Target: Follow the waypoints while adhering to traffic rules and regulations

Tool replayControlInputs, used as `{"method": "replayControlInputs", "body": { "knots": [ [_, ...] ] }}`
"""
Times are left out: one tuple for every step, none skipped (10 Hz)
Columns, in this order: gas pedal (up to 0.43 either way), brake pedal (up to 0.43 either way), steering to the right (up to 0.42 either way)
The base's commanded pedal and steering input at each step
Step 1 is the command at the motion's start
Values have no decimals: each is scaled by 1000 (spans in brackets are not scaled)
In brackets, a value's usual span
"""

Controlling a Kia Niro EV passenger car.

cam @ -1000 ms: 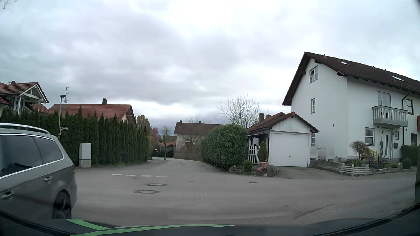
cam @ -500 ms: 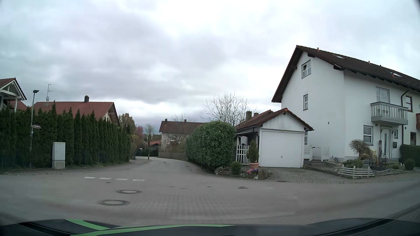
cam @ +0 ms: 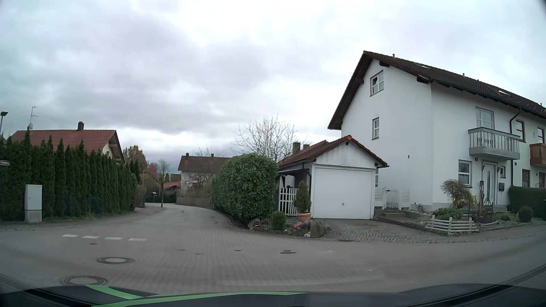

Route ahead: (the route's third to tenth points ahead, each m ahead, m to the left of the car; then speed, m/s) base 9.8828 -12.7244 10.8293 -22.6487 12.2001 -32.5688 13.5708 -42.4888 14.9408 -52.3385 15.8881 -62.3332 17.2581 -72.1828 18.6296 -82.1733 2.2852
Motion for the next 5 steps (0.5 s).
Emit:
{"method": "replayControlInputs", "body": {
  "knots": [
    [0,171,307],
    [0,171,333],
    [0,110,364],
    [0,0,396],
    [0,0,418]
  ]
}}
